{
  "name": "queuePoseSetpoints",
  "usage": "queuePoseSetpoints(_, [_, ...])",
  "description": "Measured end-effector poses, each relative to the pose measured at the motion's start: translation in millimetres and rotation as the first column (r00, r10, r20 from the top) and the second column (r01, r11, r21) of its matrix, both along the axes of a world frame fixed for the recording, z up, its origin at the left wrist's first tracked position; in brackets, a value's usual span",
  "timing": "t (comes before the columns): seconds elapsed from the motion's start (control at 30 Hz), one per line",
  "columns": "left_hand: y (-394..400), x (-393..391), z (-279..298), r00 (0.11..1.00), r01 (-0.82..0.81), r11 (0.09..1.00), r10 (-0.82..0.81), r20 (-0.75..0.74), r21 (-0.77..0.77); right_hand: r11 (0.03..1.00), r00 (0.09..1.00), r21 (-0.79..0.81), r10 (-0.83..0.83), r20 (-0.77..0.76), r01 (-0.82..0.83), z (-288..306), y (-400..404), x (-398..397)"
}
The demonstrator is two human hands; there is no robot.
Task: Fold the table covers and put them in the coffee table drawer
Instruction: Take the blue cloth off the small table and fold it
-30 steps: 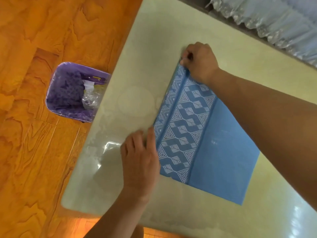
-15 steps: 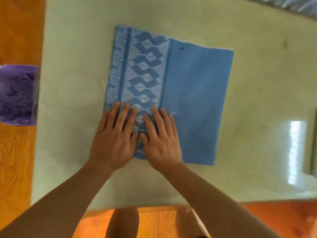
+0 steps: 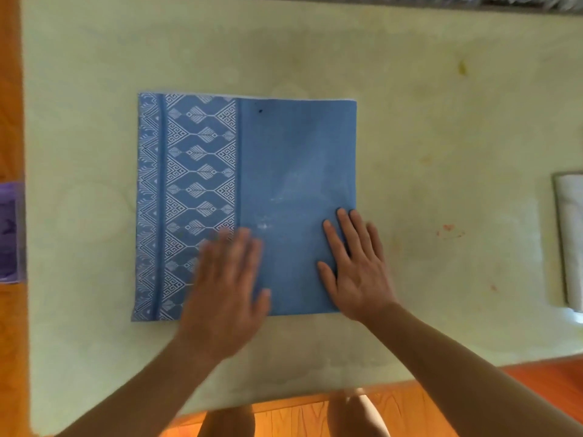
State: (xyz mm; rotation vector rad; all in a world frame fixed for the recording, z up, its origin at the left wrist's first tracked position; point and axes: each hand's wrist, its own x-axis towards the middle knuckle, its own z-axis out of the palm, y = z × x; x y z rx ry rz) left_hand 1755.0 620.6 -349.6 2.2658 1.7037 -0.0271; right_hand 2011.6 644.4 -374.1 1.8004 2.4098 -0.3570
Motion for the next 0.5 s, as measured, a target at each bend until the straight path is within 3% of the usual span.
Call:
queuePoseSetpoints(0.1, [0,53,-13,0.968,0.249,0.969,-0.249,0.021,0.001,1.000,1.000,0.019,-0.010,0.007,0.010,-1,1,1])
queuePoseSetpoints(0.17, [4,58,-21,0.972,0.235,0.972,-0.236,-0.020,-0.021,0.998,0.999,0.061,0.019,-0.030,-0.017,2,-2,-2])
queuePoseSetpoints(0.3, [0,57,-27,0.967,0.245,0.969,-0.245,-0.061,-0.014,0.958,0.950,0.072,0.285,-0.130,-0.277,-3,12,-11])
queuePoseSetpoints(0.5, [0,58,-31,0.965,0.238,0.971,-0.239,-0.105,-0.025,0.990,0.996,0.115,0.087,-0.030,-0.083,-23,192,1])
